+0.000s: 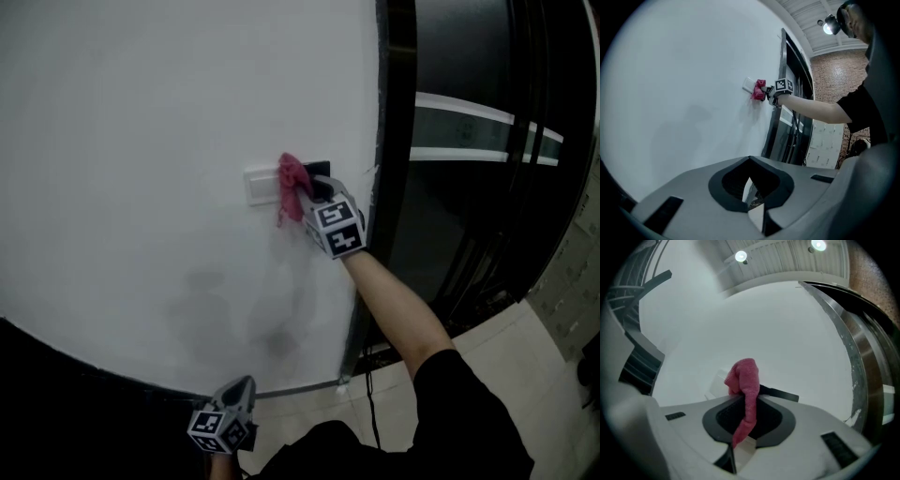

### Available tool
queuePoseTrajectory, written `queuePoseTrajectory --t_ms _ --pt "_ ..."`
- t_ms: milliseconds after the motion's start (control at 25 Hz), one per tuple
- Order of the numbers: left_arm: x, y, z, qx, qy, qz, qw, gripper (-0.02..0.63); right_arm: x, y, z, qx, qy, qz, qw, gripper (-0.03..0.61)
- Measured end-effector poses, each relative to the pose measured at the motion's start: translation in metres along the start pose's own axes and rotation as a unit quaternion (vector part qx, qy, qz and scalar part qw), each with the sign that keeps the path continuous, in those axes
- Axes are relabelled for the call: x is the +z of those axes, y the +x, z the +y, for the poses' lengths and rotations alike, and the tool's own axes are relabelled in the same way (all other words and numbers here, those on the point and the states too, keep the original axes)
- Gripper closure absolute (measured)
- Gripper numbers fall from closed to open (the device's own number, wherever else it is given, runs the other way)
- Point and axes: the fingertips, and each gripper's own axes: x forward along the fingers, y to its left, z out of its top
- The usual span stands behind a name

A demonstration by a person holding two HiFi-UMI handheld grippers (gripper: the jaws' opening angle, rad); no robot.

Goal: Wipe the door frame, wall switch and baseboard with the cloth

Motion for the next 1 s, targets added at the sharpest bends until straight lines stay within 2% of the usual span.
queuePoseTrajectory --t_ms 640,840,1000 --pt "0.003 0.001 0.002 0.002 -0.002 -0.002 1.0000 0.614 -0.026 -0.024 -0.053 -0.022 0.018 0.018 0.999 0.514" --pt "0.006 0.000 -0.001 -0.008 0.004 -0.001 1.0000 0.614 -0.031 -0.032 -0.062 -0.051 -0.008 0.037 0.998 0.514" --pt "0.014 -0.001 0.003 0.009 0.020 -0.013 0.9997 0.614 -0.036 -0.041 -0.073 -0.082 -0.013 0.048 0.995 0.515"
